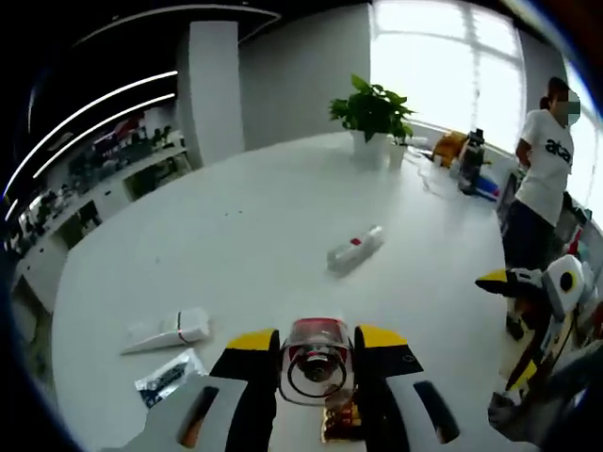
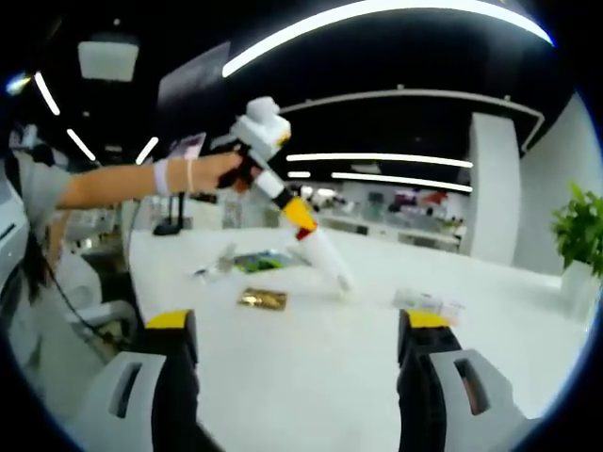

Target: Arrange the skincare products in the storage area until every visible bottle or jar stands upright without overlapping.

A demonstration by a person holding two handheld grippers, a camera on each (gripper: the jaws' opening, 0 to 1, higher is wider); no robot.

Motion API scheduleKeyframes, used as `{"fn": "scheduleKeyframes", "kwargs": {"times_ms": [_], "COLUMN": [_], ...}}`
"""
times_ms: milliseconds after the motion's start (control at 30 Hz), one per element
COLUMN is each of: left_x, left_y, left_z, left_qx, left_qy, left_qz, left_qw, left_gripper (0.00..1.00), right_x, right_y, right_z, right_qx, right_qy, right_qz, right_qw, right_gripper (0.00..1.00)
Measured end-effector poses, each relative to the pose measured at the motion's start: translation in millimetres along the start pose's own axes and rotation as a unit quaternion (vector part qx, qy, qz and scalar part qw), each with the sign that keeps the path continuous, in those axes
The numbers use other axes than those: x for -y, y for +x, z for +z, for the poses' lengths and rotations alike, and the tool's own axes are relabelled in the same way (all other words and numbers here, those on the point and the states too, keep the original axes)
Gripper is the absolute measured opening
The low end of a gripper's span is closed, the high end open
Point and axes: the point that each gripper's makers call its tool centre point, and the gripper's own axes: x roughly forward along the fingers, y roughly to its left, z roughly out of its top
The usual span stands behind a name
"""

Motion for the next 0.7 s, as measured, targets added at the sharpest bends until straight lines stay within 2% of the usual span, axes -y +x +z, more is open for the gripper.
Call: {"fn": "scheduleKeyframes", "kwargs": {"times_ms": [167, 300, 433, 533, 600, 667, 700], "left_x": [2.3, 4.7, 3.5, 2.8, 3.3, 3.5, 3.2], "left_y": [2.3, 4.1, 7.0, 9.6, 11.8, 13.6, 15.6], "left_z": [6.6, 10.8, 15.0, 19.8, 23.2, 26.1, 28.3], "left_qx": [-0.017, -0.030, -0.051, -0.056, -0.060, -0.061, -0.064], "left_qy": [0.002, 0.004, 0.002, -0.004, -0.005, 0.000, 0.003], "left_qz": [0.002, 0.004, 0.002, 0.001, 0.001, 0.002, 0.005], "left_qw": [0.9999, 0.9995, 0.9987, 0.9984, 0.9982, 0.9981, 0.9979], "left_gripper": [0.31, 0.31, 0.31, 0.31, 0.31, 0.31, 0.31], "right_x": [7.3, 15.9, 29.5, 41.4, 47.3, 52.7, 56.5], "right_y": [44.5, 79.0, 113.9, 132.9, 142.2, 151.7, 155.8], "right_z": [10.5, 10.3, 3.8, 0.9, 2.0, 3.5, 0.1], "right_qx": [0.002, -0.007, -0.021, -0.030, -0.030, -0.031, -0.051], "right_qy": [-0.004, 0.001, 0.009, 0.019, 0.020, 0.015, -0.004], "right_qz": [0.024, 0.029, 0.010, -0.011, -0.021, -0.028, -0.032], "right_qw": [0.9997, 0.9996, 0.9997, 0.9993, 0.9991, 0.9990, 0.9982], "right_gripper": [0.89, 0.87, 0.88, 0.82, 0.82, 0.84, 0.84]}}
